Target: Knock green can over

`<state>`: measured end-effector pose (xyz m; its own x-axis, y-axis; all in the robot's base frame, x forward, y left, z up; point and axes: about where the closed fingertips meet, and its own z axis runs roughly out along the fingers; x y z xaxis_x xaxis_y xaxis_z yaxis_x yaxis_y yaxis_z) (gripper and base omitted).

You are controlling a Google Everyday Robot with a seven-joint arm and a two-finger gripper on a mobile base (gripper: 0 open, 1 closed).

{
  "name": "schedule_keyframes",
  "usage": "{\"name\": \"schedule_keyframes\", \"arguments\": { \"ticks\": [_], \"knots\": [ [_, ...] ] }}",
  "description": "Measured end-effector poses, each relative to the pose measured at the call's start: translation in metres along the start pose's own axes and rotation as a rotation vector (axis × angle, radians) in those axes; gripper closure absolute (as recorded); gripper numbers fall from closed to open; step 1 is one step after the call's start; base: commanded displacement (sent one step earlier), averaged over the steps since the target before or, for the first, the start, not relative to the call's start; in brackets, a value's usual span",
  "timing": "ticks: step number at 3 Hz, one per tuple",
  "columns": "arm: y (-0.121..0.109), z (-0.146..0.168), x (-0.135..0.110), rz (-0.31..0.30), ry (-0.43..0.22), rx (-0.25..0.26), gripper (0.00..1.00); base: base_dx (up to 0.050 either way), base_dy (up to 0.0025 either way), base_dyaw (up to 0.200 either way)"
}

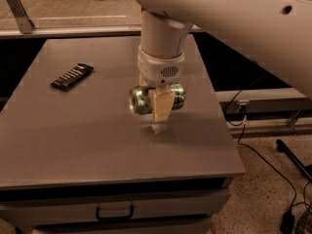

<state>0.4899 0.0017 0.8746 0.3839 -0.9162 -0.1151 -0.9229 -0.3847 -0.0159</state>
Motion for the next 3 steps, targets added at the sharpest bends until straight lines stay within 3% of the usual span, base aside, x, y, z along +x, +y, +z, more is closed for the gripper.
{"name": "schedule_keyframes", "arguments": {
  "ticks": [3],
  "knots": [
    [0.028,0.040,-0.004,-0.019,0.081,0.008,1.00,0.000,0.00000,0.000]
  ]
}}
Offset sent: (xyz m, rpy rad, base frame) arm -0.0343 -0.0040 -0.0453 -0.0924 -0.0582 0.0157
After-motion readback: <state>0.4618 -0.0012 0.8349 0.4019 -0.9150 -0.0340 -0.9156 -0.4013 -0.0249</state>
